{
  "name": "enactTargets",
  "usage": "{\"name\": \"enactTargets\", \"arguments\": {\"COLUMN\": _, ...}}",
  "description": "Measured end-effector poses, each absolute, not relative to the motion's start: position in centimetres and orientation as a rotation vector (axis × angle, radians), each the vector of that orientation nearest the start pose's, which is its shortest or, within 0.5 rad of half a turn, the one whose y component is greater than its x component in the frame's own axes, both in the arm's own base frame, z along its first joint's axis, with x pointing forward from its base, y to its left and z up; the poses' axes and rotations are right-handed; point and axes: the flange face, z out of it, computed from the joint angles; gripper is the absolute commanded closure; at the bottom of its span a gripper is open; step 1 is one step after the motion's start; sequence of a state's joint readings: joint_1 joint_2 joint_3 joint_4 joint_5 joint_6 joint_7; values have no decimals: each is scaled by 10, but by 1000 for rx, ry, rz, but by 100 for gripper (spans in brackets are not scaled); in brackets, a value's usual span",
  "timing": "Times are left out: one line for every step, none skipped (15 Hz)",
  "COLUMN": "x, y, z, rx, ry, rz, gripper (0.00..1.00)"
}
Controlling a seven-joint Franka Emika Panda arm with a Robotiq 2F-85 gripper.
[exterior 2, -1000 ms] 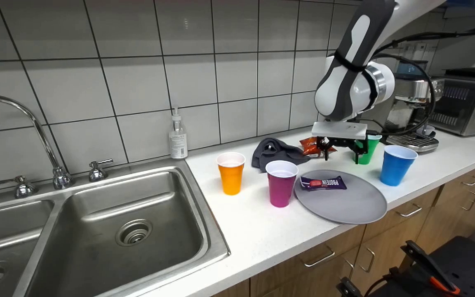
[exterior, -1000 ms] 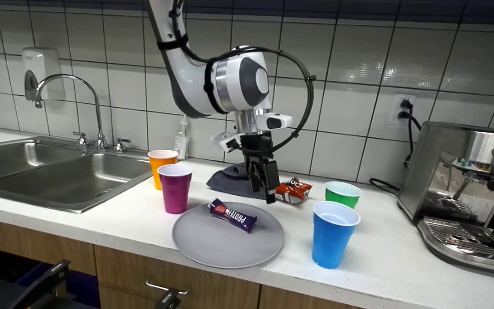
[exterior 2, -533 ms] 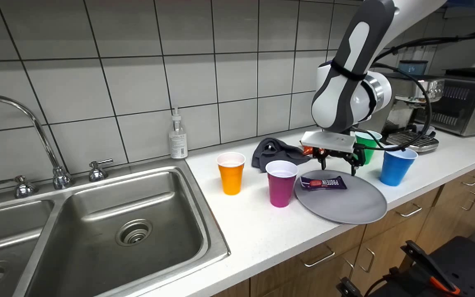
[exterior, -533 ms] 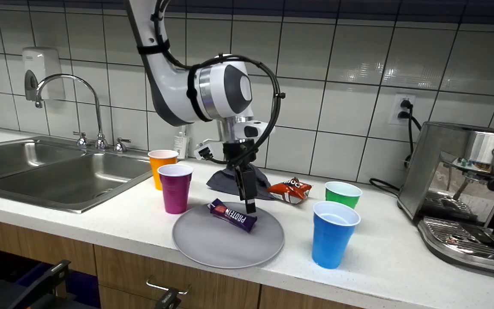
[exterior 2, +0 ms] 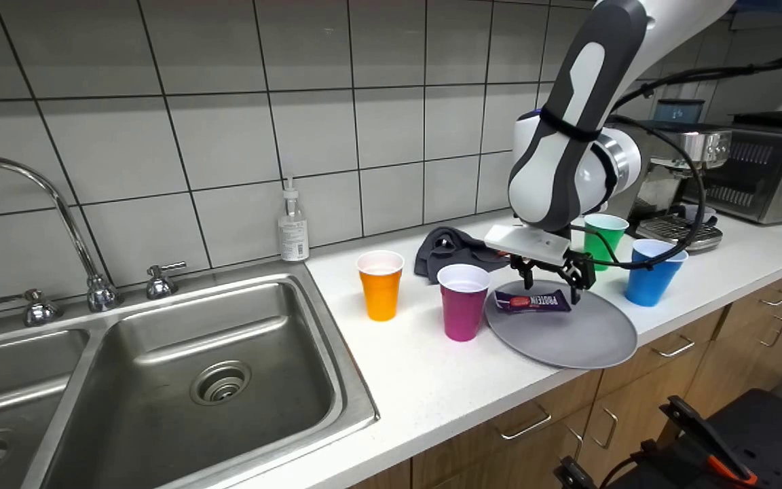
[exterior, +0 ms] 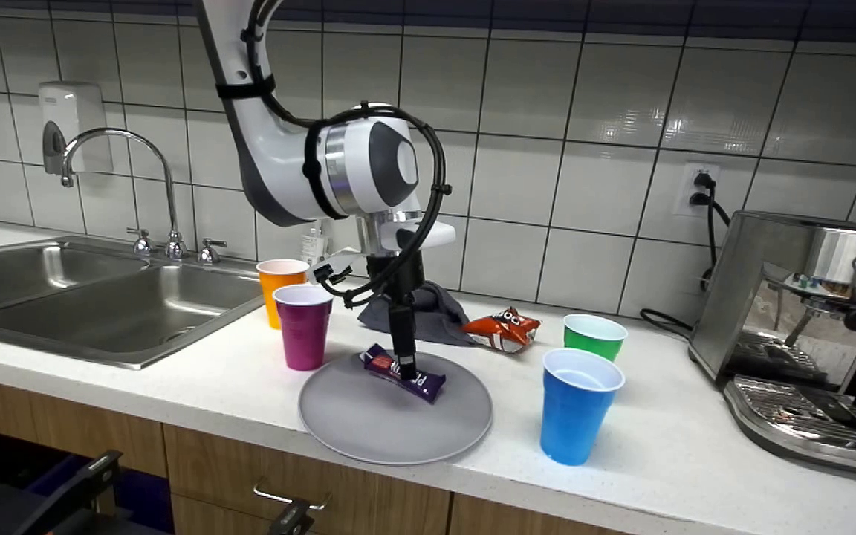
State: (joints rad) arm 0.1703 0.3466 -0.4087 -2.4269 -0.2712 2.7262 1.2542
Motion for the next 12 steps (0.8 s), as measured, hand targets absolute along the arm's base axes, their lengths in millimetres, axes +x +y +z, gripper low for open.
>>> {"name": "enactTargets", "arguments": {"x": 471, "y": -113, "z": 173, "rx": -2748, "ry": 1941, "rz": -141, "gripper": 0}}
{"name": "enactTargets", "arguments": {"x": 470, "y": -110, "z": 172, "rx": -2740, "ry": 1950, "rz": -136, "gripper": 0}}
{"name": "enactTargets", "arguments": {"x": 469, "y": -108, "z": 171, "rx": -2733, "ry": 1956, "rz": -131, "gripper": 0}}
{"name": "enactTargets", "arguments": {"x": 468, "y": -106, "z": 170, "rx": -2728, "ry": 1960, "rz": -129, "gripper": 0}}
{"name": "enactTargets", "arguments": {"x": 467, "y": -104, "z": 168, "rx": -2724, "ry": 1962, "rz": -126, "gripper": 0}}
{"name": "enactTargets", "arguments": {"x": 466, "y": -103, "z": 168, "rx": -2721, "ry": 1963, "rz": -124, "gripper": 0}}
{"name": "enactTargets", "arguments": {"x": 465, "y": -101, "z": 167, "rx": -2719, "ry": 1963, "rz": -121, "gripper": 0}}
{"name": "enactTargets", "arguments": {"x": 465, "y": -100, "z": 166, "rx": -2714, "ry": 1966, "rz": -117, "gripper": 0}}
{"name": "enactTargets", "arguments": {"x": 464, "y": -100, "z": 166, "rx": -2707, "ry": 1971, "rz": -114, "gripper": 0}}
{"name": "enactTargets", "arguments": {"x": 464, "y": -100, "z": 165, "rx": -2699, "ry": 1978, "rz": -110, "gripper": 0}}
{"name": "enactTargets", "arguments": {"x": 464, "y": -100, "z": 165, "rx": -2690, "ry": 1986, "rz": -107, "gripper": 0}}
{"name": "enactTargets", "arguments": {"x": 464, "y": -100, "z": 165, "rx": -2680, "ry": 1994, "rz": -106, "gripper": 0}}
